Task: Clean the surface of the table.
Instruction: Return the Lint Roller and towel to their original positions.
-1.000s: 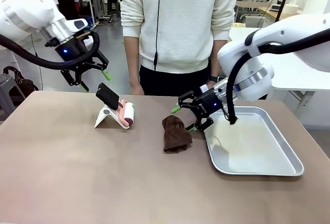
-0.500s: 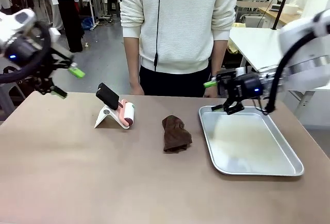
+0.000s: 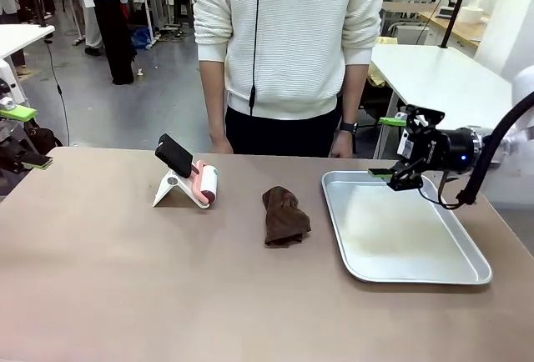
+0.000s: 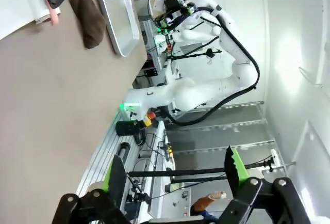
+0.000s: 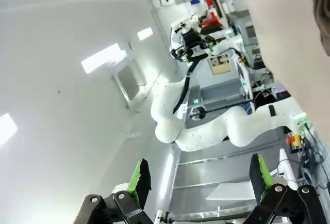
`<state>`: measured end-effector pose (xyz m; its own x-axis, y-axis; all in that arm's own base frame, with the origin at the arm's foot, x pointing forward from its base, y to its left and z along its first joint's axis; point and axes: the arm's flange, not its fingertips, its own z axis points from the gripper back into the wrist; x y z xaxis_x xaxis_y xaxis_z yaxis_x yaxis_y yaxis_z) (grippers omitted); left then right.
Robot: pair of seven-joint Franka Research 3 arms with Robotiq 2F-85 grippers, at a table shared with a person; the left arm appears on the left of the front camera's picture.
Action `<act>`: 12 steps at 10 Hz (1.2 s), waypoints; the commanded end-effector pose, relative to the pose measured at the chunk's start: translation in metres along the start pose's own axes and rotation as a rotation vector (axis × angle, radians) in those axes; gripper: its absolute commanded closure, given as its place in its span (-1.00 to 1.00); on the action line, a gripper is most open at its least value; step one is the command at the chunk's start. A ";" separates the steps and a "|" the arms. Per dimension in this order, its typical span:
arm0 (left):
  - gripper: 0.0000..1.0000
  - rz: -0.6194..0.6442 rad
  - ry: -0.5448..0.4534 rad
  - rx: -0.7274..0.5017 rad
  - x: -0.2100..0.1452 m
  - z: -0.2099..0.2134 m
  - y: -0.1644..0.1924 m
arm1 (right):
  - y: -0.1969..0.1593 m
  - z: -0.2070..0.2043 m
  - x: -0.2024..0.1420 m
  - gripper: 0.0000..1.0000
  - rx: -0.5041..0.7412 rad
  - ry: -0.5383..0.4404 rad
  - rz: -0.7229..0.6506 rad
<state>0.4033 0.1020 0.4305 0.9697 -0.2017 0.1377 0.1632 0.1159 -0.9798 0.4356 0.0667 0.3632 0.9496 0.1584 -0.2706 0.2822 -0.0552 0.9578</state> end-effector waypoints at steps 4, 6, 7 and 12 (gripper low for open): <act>-1.00 0.055 0.014 0.071 -0.001 0.016 0.007 | -0.035 0.067 -0.068 -1.00 -0.061 -0.370 0.210; -1.00 0.139 0.085 0.124 -0.007 0.021 0.023 | -0.044 0.104 -0.083 -1.00 -0.013 -0.466 0.259; -1.00 0.139 0.076 0.151 -0.011 0.018 0.029 | -0.050 0.115 -0.083 -1.00 0.019 -0.488 0.257; -1.00 0.118 0.065 0.118 -0.010 0.022 0.028 | -0.041 0.136 -0.071 -1.00 0.004 -0.499 0.216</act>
<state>0.4018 0.1286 0.4008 0.9708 -0.2398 0.0015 0.0683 0.2708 -0.9602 0.3753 -0.0771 0.3231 0.9326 -0.3494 -0.0906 0.0764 -0.0543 0.9956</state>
